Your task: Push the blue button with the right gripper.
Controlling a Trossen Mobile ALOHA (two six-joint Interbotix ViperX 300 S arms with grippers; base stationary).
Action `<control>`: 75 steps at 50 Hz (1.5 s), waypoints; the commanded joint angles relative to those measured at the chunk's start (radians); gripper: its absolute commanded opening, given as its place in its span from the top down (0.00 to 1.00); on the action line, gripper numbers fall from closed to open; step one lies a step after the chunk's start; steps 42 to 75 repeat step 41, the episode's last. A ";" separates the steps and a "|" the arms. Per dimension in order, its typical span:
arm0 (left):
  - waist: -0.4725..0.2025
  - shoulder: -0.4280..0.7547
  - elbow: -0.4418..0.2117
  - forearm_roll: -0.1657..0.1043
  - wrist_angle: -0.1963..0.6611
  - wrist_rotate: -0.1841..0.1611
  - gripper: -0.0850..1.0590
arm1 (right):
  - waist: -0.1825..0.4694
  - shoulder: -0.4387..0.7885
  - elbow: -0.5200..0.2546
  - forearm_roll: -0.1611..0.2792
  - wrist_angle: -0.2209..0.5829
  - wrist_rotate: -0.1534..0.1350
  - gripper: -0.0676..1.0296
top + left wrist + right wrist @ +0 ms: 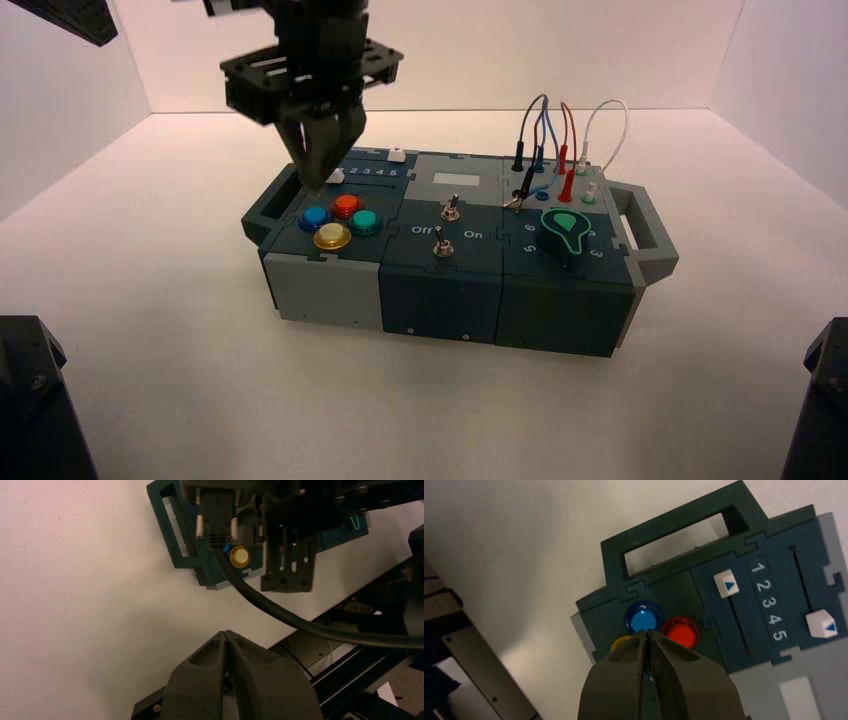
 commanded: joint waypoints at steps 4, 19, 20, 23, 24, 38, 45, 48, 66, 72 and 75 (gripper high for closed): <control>-0.005 0.021 -0.034 0.002 -0.012 -0.003 0.95 | 0.009 -0.086 -0.021 0.002 0.035 0.000 0.96; -0.003 0.031 -0.035 0.003 -0.037 -0.002 0.95 | 0.008 -0.186 0.044 0.002 0.066 -0.002 0.96; -0.003 0.031 -0.034 0.003 -0.037 0.000 0.95 | 0.009 -0.190 0.049 0.002 0.066 0.000 0.96; -0.003 0.032 -0.034 0.003 -0.037 -0.002 0.95 | 0.009 -0.209 0.066 0.002 0.064 0.000 0.96; -0.003 0.032 -0.034 0.003 -0.037 -0.002 0.95 | 0.009 -0.215 0.072 0.002 0.064 0.002 0.96; -0.003 0.049 -0.035 0.003 -0.040 0.000 0.95 | 0.009 -0.255 0.123 0.005 0.064 0.015 0.96; -0.003 0.052 -0.034 0.003 -0.040 -0.002 0.95 | 0.009 -0.253 0.124 0.006 0.064 0.015 0.96; -0.003 0.052 -0.034 0.003 -0.040 -0.002 0.95 | 0.009 -0.253 0.124 0.006 0.064 0.015 0.96; -0.003 0.052 -0.034 0.003 -0.040 -0.002 0.95 | 0.009 -0.253 0.124 0.006 0.064 0.015 0.96; -0.003 0.052 -0.034 0.003 -0.040 -0.002 0.95 | 0.009 -0.253 0.124 0.006 0.064 0.015 0.96; -0.003 0.052 -0.034 0.003 -0.040 -0.002 0.95 | 0.009 -0.253 0.124 0.006 0.064 0.015 0.96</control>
